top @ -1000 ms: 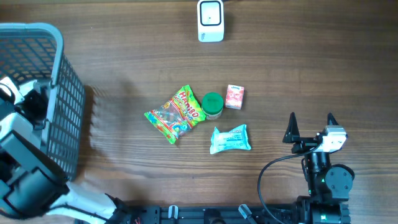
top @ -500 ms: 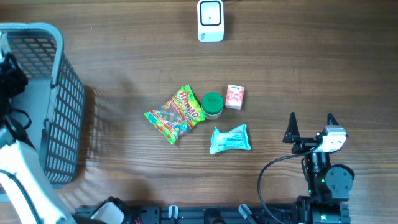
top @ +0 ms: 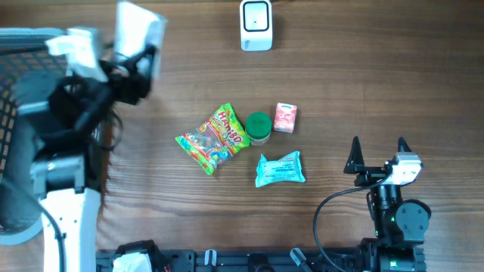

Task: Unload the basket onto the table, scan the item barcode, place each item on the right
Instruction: 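Lift the white box out and set it left of the Haribo bag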

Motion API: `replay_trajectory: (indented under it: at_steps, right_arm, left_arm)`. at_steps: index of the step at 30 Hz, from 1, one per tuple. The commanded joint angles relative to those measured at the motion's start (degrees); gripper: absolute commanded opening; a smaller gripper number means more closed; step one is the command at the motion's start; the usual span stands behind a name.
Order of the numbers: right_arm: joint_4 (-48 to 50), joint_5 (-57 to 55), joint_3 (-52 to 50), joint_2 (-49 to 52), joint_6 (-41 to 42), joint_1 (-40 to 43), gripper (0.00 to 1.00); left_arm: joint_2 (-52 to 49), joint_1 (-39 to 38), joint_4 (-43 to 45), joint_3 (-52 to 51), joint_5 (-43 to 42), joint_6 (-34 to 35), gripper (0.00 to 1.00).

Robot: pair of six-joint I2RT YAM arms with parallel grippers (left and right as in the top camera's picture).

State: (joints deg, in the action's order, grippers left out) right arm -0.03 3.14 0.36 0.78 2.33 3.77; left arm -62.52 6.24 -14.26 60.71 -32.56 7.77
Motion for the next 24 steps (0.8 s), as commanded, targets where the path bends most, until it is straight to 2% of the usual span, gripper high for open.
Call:
replay_trajectory:
  at_steps: [1, 6, 11, 16, 21, 24]
  right_arm:
    - [0.1, -0.5, -0.1, -0.2, 0.7, -0.2, 1.00]
    - [0.1, -0.5, -0.1, -0.2, 0.7, -0.2, 1.00]
    - [0.1, -0.5, -0.1, -0.2, 0.7, -0.2, 1.00]
    - [0.1, -0.5, -0.1, -0.2, 0.7, -0.2, 1.00]
    - [0.1, -0.5, -0.1, -0.2, 0.7, -0.2, 1.00]
    - [0.1, -0.5, -0.1, -0.2, 0.7, -0.2, 1.00]
  left_arm:
    - [-3.2, -5.4, -8.4, 0.0, 8.3, 0.4, 0.69]
    - [-9.7, -11.0, -22.3, 0.0, 18.7, 0.5, 0.63]
    - [-17.3, -13.8, -26.6, 0.0, 24.0, 3.0, 0.62]
    - [-25.9, -14.3, -24.6, -0.1, 26.1, 3.2, 0.61]
    - [-34.9, -14.3, -16.2, -1.7, 26.3, 3.2, 0.63]
    - [-37.6, -14.3, -15.2, -2.0, 30.5, 3.2, 0.63]
